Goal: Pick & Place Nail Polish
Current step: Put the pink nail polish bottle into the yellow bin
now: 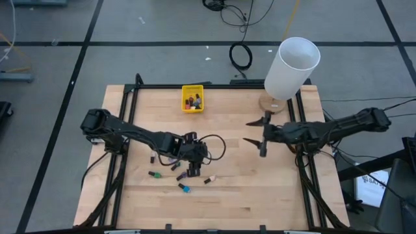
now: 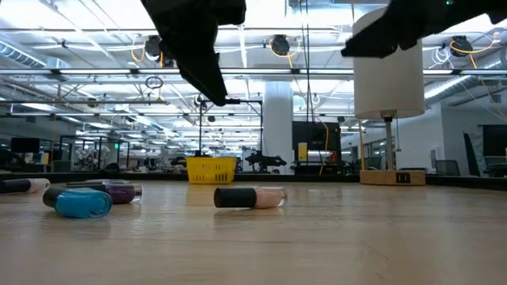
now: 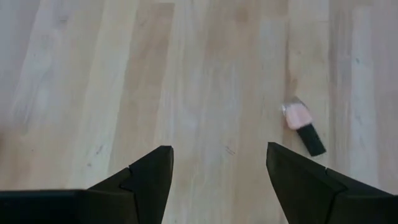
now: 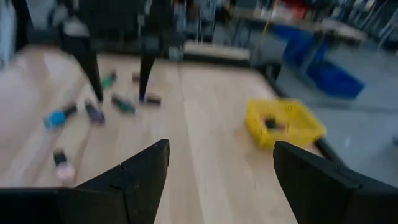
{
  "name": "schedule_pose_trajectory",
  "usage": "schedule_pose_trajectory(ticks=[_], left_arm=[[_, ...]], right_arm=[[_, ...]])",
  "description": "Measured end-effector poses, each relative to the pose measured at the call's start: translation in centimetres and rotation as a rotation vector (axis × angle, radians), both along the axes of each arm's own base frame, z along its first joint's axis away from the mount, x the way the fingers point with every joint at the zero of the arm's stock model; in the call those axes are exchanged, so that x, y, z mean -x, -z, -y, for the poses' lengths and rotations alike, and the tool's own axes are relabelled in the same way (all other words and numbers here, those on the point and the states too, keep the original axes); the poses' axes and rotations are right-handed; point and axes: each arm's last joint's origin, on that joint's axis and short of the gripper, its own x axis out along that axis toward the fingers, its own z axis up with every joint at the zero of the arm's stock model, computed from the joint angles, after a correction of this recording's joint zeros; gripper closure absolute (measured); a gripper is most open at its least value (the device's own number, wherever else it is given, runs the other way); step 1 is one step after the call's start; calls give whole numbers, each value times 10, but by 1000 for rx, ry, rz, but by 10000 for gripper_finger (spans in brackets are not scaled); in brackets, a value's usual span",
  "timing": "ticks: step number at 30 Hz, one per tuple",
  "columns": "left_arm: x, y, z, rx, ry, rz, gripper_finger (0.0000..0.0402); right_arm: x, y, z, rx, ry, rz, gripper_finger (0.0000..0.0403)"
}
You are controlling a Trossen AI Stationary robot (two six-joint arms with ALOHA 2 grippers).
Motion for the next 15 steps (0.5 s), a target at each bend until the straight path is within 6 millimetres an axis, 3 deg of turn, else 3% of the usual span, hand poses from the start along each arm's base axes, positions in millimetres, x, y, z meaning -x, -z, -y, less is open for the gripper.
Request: schedule_pose_trajectory(ticks=[4,15], left_arm=[[0,0,-1,-17,-10,4,151],[0,0,-1,-40,14,5,151]], right_arm=[[10,-2,2,-17,-3,124,129],[23,13,4,-71,3,198,129]])
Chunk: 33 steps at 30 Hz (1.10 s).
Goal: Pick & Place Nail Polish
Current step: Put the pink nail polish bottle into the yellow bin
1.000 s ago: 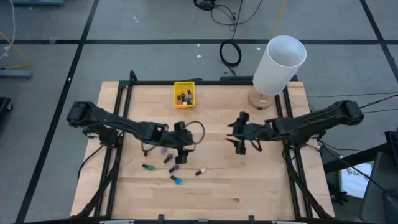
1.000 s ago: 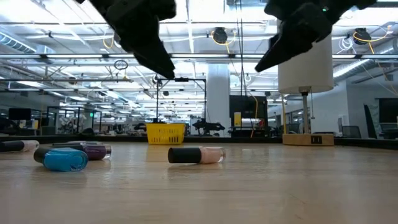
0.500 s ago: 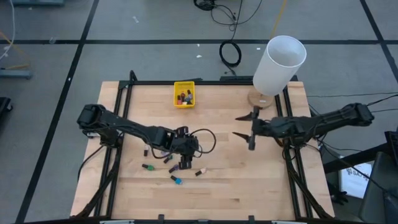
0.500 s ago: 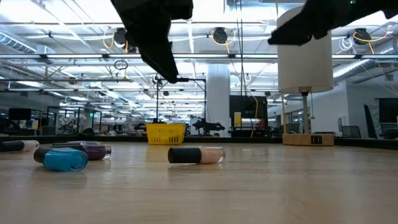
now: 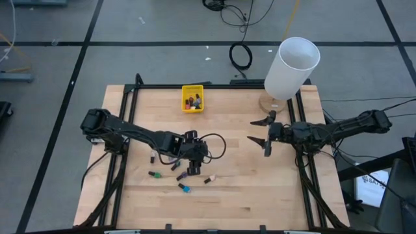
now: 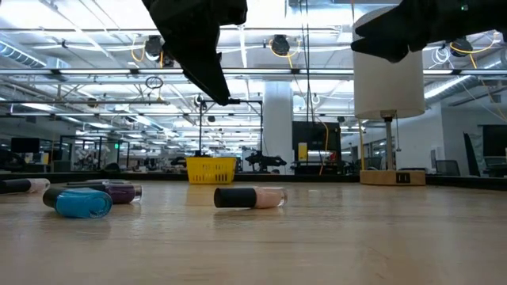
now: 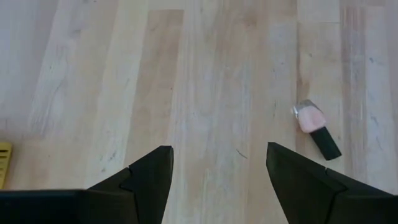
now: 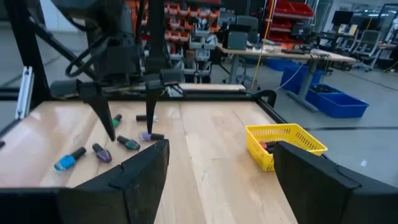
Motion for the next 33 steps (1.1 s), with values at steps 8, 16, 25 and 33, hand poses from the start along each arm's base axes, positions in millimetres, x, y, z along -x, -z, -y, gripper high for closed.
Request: schedule_pose_trajectory(ticks=[8,16,25,33], left_arm=[[0,0,0,2,-1,1,151],[0,0,0,7,-10,2,151],[0,0,0,17,-22,4,151],[0,0,0,35,-49,7,151]], right_arm=[[1,3,0,-7,-1,54,129],[3,1,0,-4,-1,67,129],[17,-3,3,-20,1,68,129],[26,-3,5,-53,2,61,129]])
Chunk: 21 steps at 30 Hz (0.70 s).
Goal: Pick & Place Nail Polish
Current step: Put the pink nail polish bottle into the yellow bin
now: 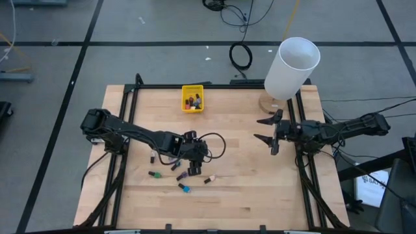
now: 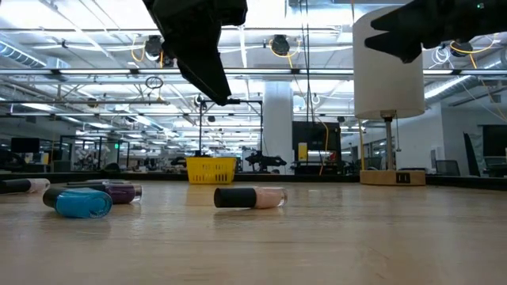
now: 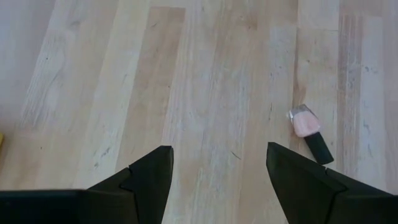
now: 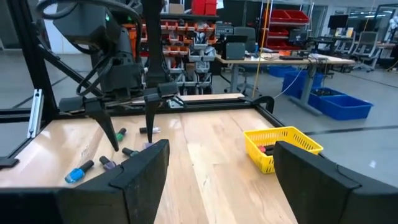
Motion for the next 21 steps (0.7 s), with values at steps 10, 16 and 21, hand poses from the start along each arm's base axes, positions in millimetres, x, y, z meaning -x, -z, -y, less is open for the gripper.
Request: schedule_pose_trajectory(ticks=[10,16,21], left_arm=[[0,0,0,0,1,2,151],[0,0,0,0,1,3,151],[0,0,0,0,1,2,151]], right_arm=[[1,-1,0,-2,0,5,129],[2,-1,0,0,-2,5,129],[6,-2,0,-1,-31,12,129]])
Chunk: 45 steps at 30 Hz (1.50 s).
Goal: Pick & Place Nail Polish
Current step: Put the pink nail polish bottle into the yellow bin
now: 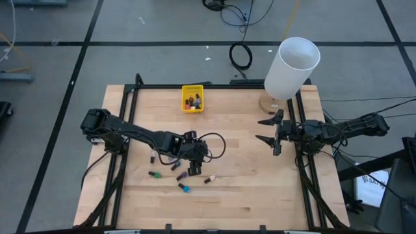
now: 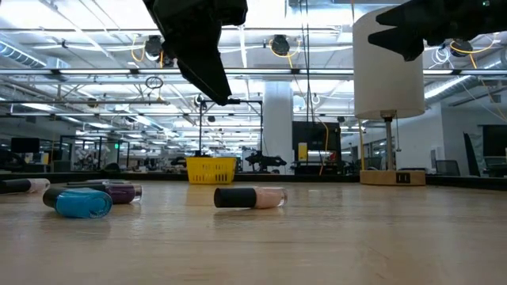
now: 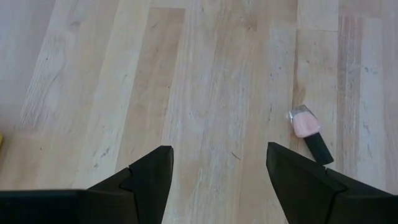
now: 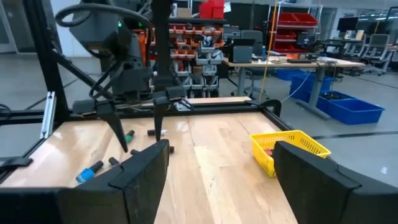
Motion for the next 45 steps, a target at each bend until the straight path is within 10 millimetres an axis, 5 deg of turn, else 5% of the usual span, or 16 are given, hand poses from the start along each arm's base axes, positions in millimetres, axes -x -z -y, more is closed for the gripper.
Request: schedule_pose_trajectory(ticks=[35,45], left_arm=[[0,0,0,-1,0,-5,151],[17,12,13,44,-123,-160,151]], right_arm=[[3,2,1,-3,0,-19,129],[3,2,1,-26,3,-16,129]])
